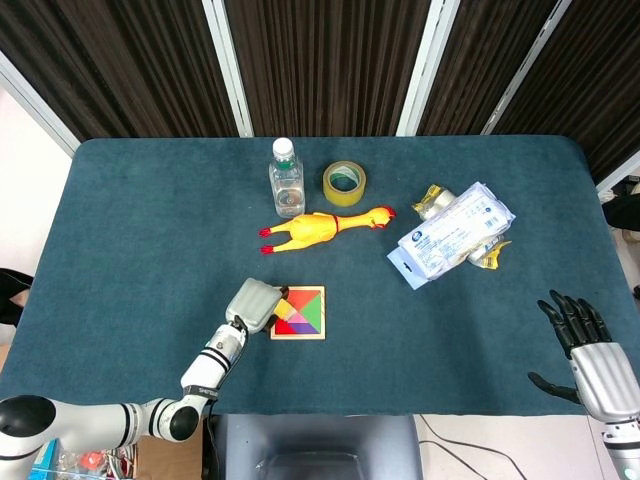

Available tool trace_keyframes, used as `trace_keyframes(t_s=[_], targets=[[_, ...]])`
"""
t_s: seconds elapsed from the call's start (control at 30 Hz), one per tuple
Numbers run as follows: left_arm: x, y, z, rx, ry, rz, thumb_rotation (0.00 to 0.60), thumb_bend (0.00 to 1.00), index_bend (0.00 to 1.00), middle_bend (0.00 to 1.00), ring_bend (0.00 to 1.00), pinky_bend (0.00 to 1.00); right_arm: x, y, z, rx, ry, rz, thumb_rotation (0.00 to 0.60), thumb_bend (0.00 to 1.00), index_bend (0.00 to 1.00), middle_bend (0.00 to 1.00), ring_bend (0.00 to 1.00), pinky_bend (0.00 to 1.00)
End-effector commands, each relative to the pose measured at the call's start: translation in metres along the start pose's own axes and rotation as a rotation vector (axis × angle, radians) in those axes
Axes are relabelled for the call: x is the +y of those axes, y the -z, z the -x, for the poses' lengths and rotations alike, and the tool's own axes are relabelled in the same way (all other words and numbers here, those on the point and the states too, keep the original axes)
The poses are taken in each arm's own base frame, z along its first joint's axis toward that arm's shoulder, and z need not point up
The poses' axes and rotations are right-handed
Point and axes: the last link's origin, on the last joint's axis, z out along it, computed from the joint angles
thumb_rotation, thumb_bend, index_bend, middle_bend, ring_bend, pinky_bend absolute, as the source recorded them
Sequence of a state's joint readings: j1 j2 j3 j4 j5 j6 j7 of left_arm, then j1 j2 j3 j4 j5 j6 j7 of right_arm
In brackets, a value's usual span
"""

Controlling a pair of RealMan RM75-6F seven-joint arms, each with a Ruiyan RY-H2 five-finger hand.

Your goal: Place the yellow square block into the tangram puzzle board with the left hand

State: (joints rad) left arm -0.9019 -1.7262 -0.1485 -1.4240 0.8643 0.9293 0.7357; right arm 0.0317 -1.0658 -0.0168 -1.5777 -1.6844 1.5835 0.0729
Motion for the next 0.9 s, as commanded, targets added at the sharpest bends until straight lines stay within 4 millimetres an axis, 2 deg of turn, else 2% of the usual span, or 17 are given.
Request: trace_keyframes(t_s=[0.03, 0.9], targets=[[0.001, -0.003, 0.001, 0.002, -0.004, -0.008, 0.6, 0.36, 0.62, 1.0, 1.0, 1.0, 0.001, 0.001, -0.002, 0.006, -0.004, 0.002, 0.6, 0.17, 0.0, 0.0, 0.0, 0.0], [0.014, -0.007, 0.009, 0.001, -0.061, -0.003, 0.6, 0.36, 0.58, 1.0, 1.0, 1.0, 0.005, 0.005, -0.006, 0.015, -0.02, -0.01, 0.6, 0.17, 0.0, 0.0, 0.0, 0.0]])
